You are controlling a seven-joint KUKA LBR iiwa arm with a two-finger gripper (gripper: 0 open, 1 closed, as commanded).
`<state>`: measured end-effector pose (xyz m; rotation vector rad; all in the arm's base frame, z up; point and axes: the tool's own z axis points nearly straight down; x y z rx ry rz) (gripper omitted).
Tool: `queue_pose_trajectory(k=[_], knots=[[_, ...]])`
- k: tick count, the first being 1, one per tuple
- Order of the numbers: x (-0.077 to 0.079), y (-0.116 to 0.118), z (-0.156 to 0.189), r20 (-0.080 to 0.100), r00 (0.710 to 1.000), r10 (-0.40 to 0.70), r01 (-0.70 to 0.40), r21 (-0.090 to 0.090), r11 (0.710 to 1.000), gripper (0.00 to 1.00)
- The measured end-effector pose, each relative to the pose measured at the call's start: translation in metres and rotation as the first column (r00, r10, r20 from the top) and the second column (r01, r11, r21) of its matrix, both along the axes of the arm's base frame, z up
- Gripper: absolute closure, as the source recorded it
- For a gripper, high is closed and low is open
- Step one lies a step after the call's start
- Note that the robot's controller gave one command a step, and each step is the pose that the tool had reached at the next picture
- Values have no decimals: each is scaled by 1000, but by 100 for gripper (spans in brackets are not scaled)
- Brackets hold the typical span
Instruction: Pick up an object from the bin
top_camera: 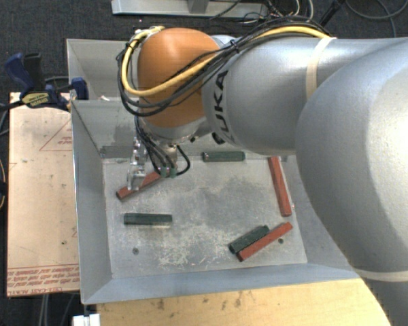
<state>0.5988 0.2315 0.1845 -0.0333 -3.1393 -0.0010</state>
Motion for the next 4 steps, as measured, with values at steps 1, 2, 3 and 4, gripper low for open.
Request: queue_pose_trajectory(k=[1,2,3,4], knots=[[15,6,18,12,999,51,-51,3,999,100],[-3,5,30,0,999,55,-55,-1,999,100],[19,19,-46,1,998,69,-69,0,998,0],[20,19,-45,4,998,69,-69,1,998,0]])
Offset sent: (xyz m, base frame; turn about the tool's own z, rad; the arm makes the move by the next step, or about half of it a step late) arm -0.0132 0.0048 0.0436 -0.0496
